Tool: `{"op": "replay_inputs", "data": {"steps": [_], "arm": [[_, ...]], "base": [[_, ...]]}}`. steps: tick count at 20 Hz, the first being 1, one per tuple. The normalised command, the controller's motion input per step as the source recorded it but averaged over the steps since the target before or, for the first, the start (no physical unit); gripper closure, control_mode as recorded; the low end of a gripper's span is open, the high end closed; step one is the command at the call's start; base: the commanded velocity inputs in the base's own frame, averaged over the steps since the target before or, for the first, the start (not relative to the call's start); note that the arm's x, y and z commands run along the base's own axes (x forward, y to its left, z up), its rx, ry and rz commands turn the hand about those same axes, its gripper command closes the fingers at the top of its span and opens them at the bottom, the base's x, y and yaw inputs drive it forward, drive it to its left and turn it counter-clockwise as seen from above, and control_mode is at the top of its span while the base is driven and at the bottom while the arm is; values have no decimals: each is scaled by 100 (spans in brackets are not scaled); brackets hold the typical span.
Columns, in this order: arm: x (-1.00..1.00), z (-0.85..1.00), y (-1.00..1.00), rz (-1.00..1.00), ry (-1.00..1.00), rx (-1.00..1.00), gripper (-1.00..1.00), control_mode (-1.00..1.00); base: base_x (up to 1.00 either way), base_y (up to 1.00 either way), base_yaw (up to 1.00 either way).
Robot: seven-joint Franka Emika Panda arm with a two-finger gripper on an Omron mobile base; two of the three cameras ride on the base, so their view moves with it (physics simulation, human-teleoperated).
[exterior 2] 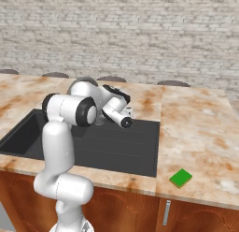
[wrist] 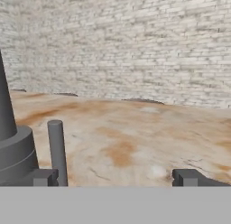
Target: Soak the sponge with water for a few seconds and then drop it inside the sink.
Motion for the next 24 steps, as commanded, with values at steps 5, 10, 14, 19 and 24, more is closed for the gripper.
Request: {"op": "replay_inputs", "data": {"steps": [5,10,14,19,24], "arm": [[4,0,-28,-3,3,0,-100,-100],[7,-1,-32,-2,7,0,-100,-100],[6,0,-14,0,2,0,-100,-100],[0,0,0,6,0,0,-100,-100],[0,0,1,15,-1,0,-100,-100]], "base": [[0,0,0],[0,0,0],[0,0,0],[0,0,0],[0,0,0]]}}
